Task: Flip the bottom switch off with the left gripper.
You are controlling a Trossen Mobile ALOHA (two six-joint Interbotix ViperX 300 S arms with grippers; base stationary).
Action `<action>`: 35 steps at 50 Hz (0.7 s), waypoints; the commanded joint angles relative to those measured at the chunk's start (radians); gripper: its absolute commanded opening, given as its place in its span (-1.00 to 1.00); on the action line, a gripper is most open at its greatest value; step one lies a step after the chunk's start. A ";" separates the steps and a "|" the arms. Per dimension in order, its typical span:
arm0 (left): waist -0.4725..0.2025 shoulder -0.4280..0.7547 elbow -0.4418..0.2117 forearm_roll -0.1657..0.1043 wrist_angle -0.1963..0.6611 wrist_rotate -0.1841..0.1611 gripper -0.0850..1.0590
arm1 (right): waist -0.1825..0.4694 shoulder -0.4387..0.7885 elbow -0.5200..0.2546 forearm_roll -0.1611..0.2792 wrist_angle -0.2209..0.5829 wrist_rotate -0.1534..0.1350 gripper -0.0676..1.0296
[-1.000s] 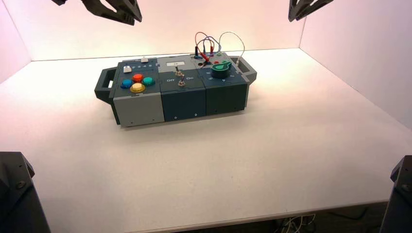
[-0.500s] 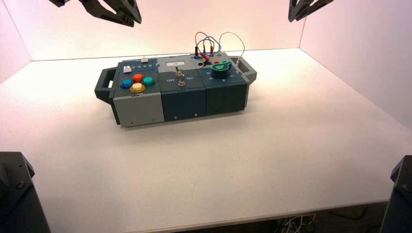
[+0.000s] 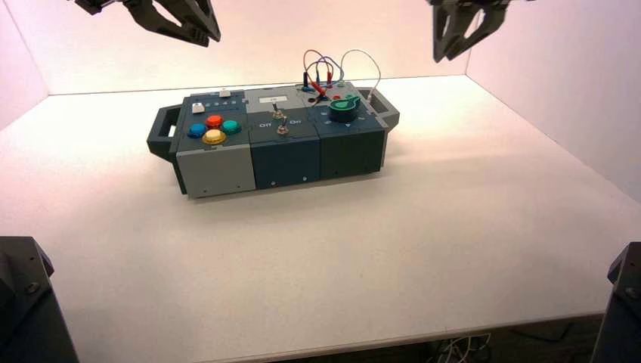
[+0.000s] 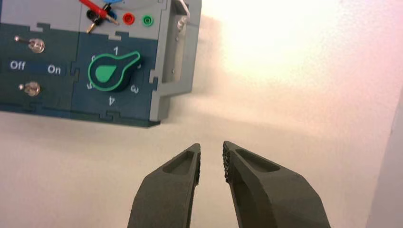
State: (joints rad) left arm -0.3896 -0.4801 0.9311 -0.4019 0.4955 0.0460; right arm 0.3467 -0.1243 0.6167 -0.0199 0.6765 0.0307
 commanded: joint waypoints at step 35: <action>-0.025 0.104 -0.110 -0.011 0.035 -0.029 -0.45 | 0.043 0.365 -0.265 0.003 -0.018 -0.064 -0.20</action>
State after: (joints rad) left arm -0.4050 -0.3697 0.8544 -0.4065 0.5338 0.0230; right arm 0.3789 0.2347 0.4034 -0.0199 0.6611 -0.0245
